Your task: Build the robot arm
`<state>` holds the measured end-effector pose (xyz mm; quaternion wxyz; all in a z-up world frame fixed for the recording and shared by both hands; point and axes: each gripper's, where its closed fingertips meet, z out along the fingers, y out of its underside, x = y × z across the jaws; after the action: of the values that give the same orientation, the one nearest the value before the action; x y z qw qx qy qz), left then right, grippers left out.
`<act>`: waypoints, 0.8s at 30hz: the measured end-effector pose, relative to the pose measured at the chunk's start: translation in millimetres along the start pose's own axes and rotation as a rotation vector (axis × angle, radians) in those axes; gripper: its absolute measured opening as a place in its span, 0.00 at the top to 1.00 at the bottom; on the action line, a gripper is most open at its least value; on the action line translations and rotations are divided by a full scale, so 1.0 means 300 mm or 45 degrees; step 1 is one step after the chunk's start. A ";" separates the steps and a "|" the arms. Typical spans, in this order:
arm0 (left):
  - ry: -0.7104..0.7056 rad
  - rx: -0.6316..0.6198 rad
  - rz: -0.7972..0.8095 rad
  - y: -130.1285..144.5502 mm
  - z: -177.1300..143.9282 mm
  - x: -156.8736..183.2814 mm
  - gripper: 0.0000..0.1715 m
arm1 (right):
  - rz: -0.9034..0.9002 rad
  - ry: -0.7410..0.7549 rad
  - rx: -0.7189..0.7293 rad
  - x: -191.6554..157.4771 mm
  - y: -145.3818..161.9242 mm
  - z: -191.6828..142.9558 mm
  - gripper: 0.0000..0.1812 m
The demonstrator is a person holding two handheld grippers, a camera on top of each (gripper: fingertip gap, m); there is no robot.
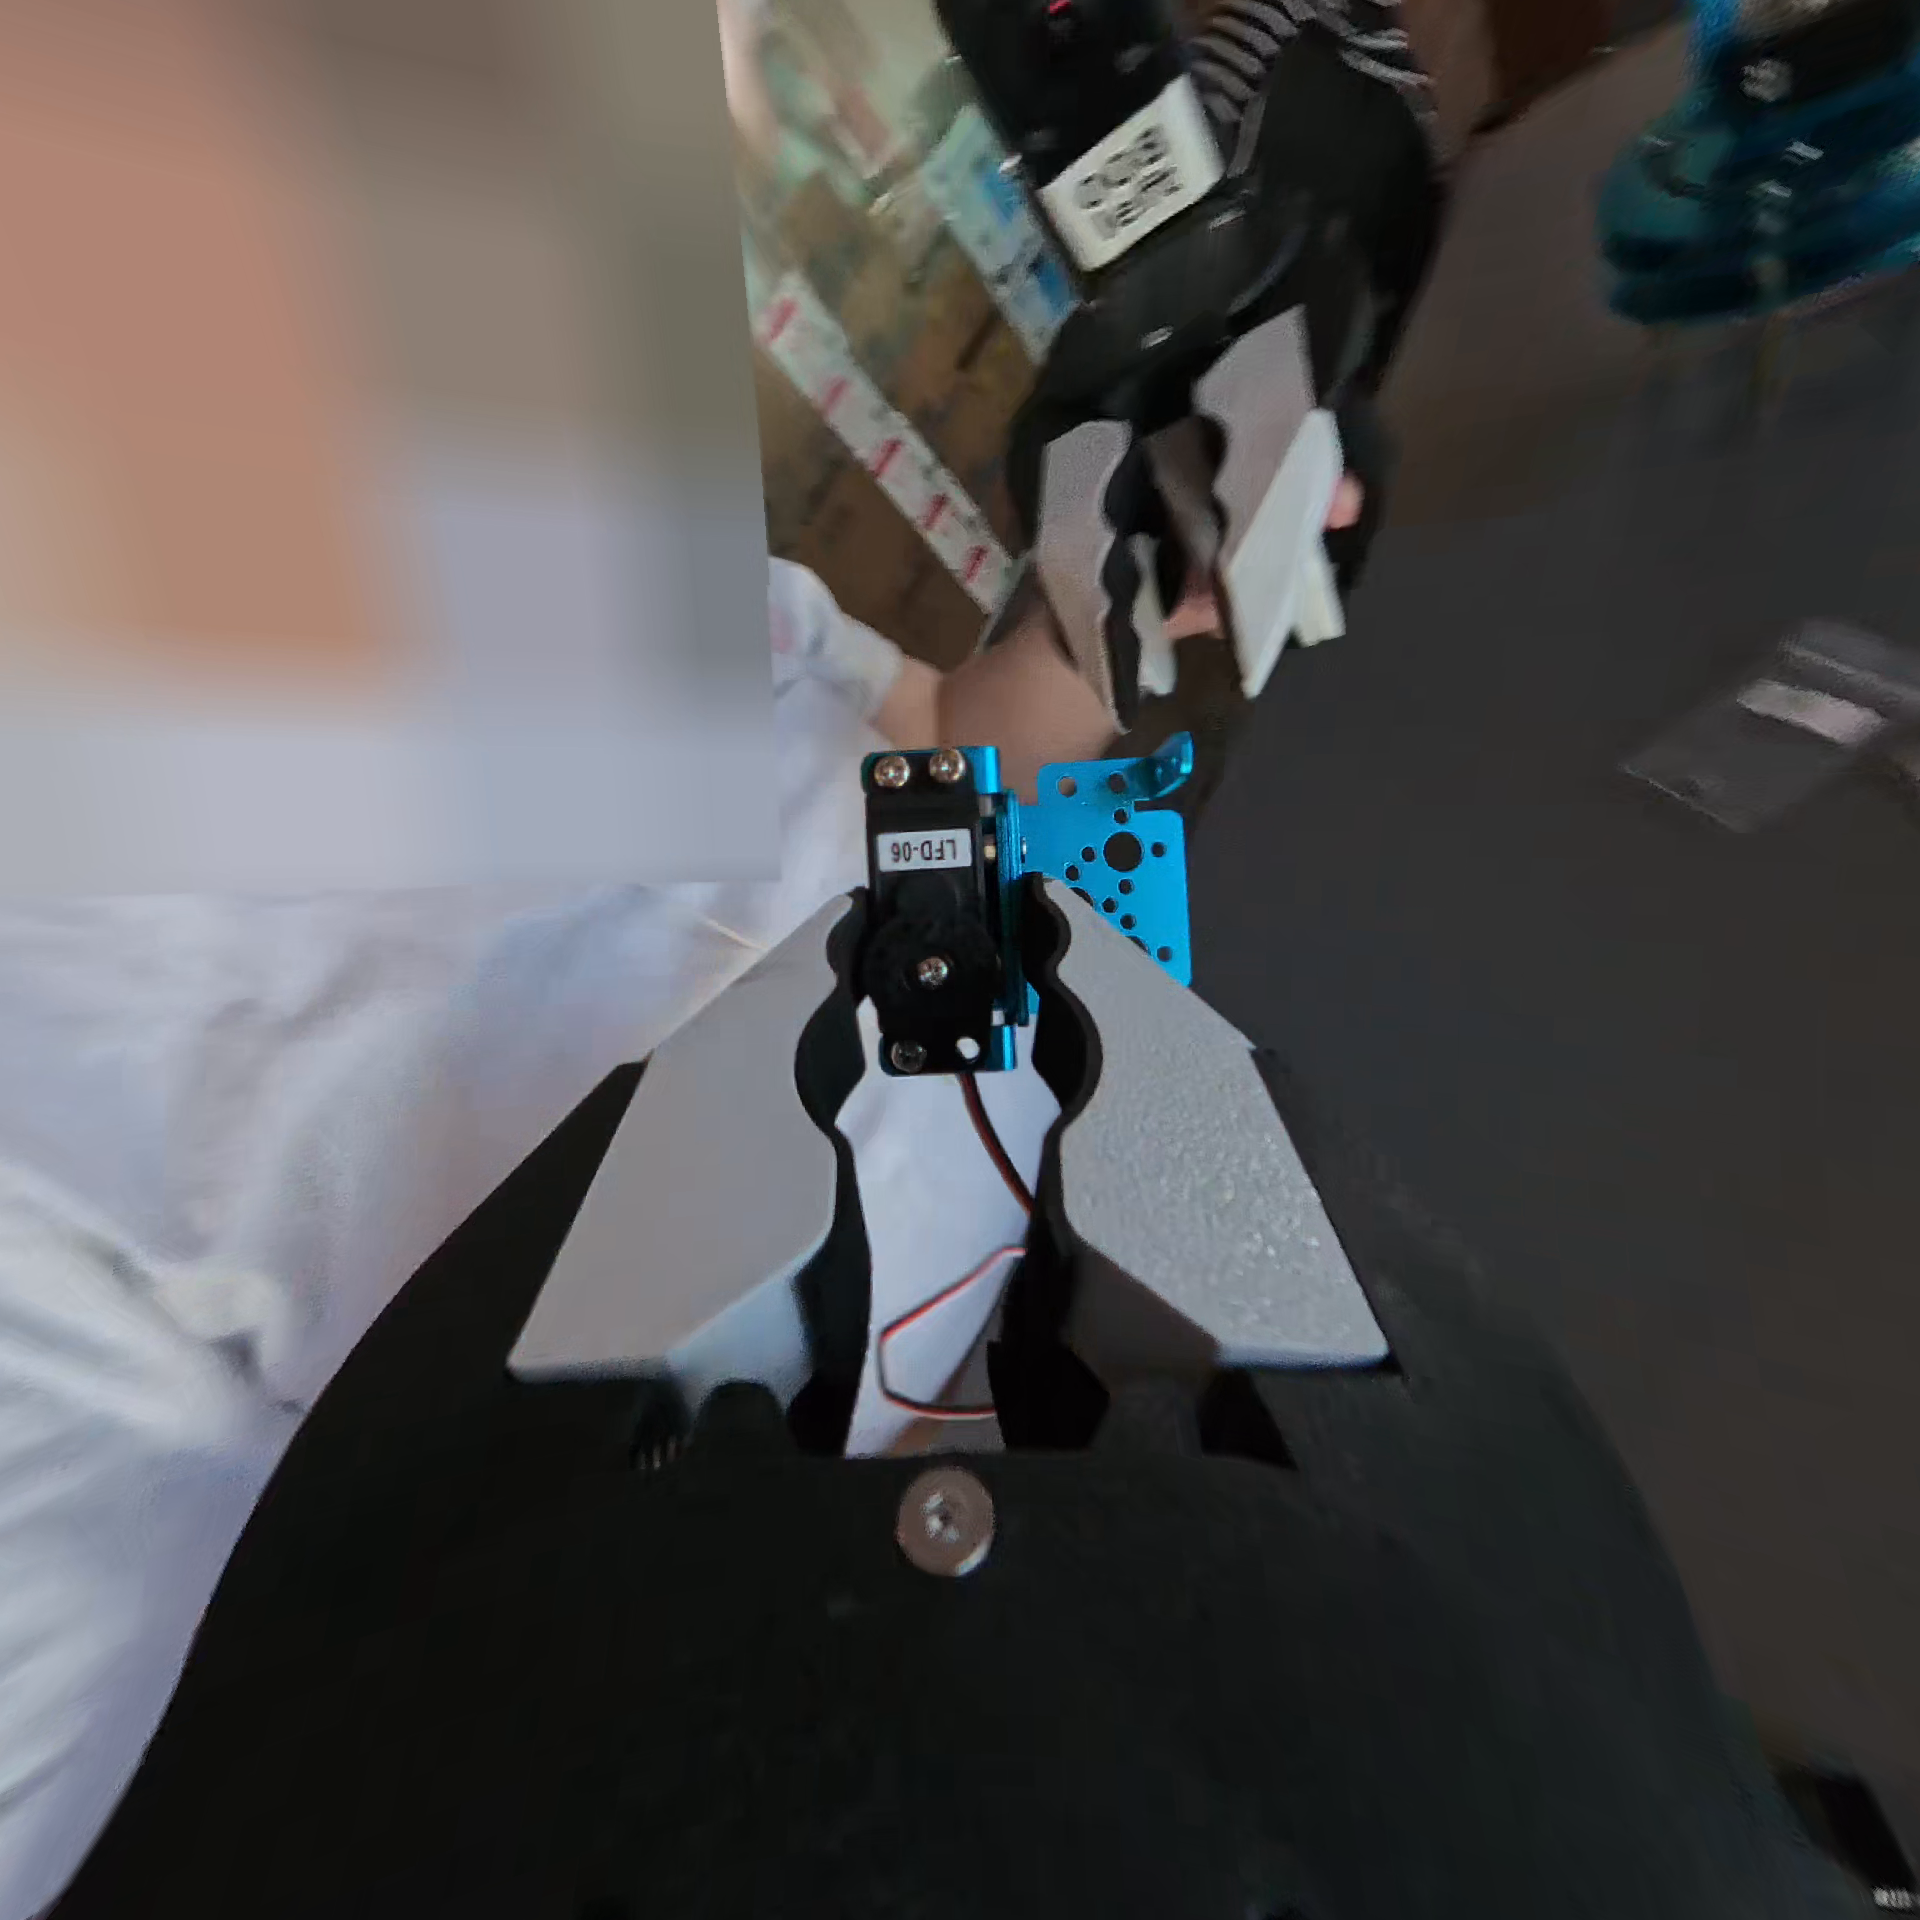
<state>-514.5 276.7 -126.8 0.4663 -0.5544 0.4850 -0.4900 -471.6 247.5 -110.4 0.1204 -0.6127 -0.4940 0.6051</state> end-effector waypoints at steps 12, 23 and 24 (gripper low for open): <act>0.297 0.314 0.721 -0.582 0.001 0.246 0.90 | -0.118 -0.525 -0.106 -0.353 -0.197 -0.047 0.85; 0.233 0.000 0.896 -0.629 0.118 0.389 0.84 | -0.405 -0.655 0.143 -0.518 -0.252 -0.076 0.85; 0.235 -0.013 0.862 -0.628 0.127 0.386 0.84 | -0.395 -0.677 0.173 -0.516 -0.242 -0.082 0.85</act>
<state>-455.6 180.9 67.4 0.5536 -0.3178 0.6840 -0.3531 -449.7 177.3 45.8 0.1185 -0.3408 -0.5542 0.7501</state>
